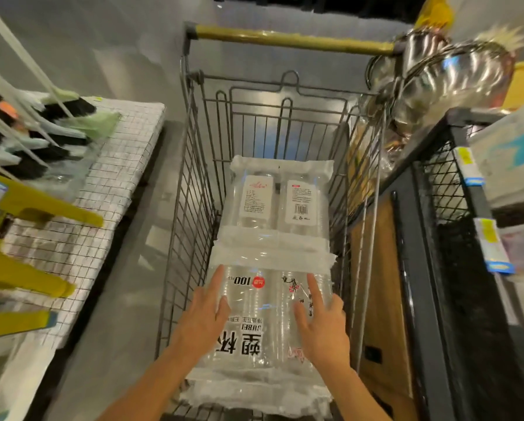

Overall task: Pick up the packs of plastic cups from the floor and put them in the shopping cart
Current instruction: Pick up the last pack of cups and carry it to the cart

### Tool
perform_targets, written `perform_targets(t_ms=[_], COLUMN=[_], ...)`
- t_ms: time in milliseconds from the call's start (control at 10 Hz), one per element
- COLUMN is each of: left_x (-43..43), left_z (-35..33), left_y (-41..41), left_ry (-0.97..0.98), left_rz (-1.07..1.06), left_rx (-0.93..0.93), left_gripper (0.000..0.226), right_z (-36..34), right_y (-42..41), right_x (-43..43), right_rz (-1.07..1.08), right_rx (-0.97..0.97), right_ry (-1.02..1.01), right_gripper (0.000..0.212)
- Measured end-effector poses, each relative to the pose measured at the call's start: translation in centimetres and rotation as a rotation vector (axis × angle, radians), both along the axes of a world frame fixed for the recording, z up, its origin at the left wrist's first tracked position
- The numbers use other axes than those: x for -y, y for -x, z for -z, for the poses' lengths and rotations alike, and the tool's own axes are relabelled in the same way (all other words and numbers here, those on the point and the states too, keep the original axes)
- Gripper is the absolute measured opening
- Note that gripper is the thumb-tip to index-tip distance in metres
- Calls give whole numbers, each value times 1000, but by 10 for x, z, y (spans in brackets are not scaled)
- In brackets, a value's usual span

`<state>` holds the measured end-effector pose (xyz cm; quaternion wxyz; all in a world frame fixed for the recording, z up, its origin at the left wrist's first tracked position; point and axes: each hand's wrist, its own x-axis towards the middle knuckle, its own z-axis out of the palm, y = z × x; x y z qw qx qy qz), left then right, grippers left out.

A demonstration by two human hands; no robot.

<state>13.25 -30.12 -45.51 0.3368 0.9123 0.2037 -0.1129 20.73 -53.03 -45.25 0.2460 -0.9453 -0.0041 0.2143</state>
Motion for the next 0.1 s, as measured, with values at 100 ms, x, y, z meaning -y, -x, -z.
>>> perform_targets(t_ms=[100], left_x=[-2], left_z=[-20], left_y=[1], left_ry=[-98], left_rz=[19], left_rx=[-57], left_gripper=[61], right_z=[-12], right_y=[1], right_x=[4], right_rz=[-65], right_rx=[-27], right_ry=[-5], right_gripper=[65])
